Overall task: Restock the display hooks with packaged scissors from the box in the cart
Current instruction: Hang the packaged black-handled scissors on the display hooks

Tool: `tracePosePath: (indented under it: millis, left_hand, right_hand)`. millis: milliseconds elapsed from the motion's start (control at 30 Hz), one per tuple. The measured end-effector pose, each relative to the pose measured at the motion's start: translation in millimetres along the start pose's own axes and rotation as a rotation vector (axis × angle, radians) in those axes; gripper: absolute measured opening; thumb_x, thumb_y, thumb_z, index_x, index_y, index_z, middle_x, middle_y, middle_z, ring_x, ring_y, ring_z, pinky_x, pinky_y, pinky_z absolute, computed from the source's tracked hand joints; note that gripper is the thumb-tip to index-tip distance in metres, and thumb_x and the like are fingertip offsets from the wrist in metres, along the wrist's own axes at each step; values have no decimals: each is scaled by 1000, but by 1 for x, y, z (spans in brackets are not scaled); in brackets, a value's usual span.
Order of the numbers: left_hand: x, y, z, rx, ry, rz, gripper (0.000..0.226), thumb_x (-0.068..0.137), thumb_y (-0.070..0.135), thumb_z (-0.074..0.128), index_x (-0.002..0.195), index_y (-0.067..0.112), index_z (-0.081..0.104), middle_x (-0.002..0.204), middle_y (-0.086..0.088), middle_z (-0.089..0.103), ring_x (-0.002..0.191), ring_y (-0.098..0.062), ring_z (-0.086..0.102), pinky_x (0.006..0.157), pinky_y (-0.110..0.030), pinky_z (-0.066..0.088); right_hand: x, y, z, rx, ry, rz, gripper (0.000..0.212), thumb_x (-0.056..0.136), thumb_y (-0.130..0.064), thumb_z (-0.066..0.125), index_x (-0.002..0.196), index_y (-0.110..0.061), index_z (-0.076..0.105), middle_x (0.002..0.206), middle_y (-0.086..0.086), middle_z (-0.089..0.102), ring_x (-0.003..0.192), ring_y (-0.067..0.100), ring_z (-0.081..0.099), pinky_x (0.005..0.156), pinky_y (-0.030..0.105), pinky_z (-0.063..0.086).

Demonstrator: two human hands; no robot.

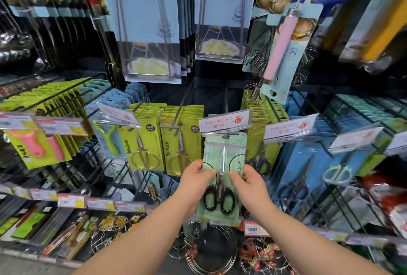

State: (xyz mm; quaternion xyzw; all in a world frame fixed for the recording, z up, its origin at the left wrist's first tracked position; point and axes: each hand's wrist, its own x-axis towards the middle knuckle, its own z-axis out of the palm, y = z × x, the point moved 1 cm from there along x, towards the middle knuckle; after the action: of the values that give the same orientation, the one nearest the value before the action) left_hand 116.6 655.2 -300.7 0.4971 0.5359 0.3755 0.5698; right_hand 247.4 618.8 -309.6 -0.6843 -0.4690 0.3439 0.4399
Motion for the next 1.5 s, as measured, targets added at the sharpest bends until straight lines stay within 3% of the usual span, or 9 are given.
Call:
tracePosePath:
  millis: [100,167,300,400,500,800,1000,1167,1500]
  left_hand:
    - [9,2,0,104,17,-15,39,92,16,57,128,4,51,114,-5,60,103,-19,56,88,-29,43]
    - [17,5,2,179,43,-5,53,93,19,57,141,7,39,126,-3,54,115,-21,50,93,-31,40]
    - [33,12,3,295,89,38,46,92,16,55,136,7,44,104,1,50,85,-13,51,66,-21,41]
    - [41,17,5,412,84,59,37,92,18,57,127,7,50,100,-2,52,81,-16,51,71,-24,40]
    - [52,19,7,490,83,43,28,91,21,58,115,6,55,97,-6,58,75,-17,52,70,-25,40]
    - [44,22,7,469,63,25,43,90,19,61,130,10,50,122,-10,64,107,-26,61,87,-27,46]
    - [13,27,-3,936,-53,83,68,92,35,55,148,15,22,137,-10,54,120,-29,55,96,-38,49]
    - [-10,36,-9,1526,-226,345,74,93,47,46,151,20,10,158,-8,18,143,-33,18,114,-48,22]
    - [-50,27,39,1541,-475,519,81,93,52,43,153,20,-1,161,-6,-1,148,-33,-4,118,-51,5]
  right_hand:
    - [11,0,1,-48,-23,0,28,93,-26,51,94,2,53,77,11,51,70,23,46,63,32,39]
    - [21,1,1,-66,-16,-4,30,94,-27,51,105,1,55,90,18,61,76,26,53,72,34,47]
    - [42,5,-1,-96,9,44,44,92,-31,55,128,-7,49,92,4,56,84,19,52,65,25,42]
    - [57,8,-4,-145,26,82,43,90,-35,56,125,-10,52,108,7,60,98,24,56,85,33,47]
    - [66,6,-6,-190,19,130,45,91,-36,56,128,-12,51,124,11,58,112,28,55,90,32,43]
    - [60,-6,-18,-406,-66,75,56,92,-33,56,142,-15,36,142,7,45,128,24,45,105,31,37]
    - [23,-26,-36,-999,-187,-79,62,94,-39,48,147,-20,22,155,4,22,142,29,20,113,47,27]
    - [-10,-38,-44,-1186,-244,-50,67,94,-43,45,149,-23,14,160,3,4,147,29,-2,117,51,10]
    - [-93,-21,-91,-1203,-163,188,67,94,-43,45,150,-23,12,160,2,3,147,29,-2,117,52,9]
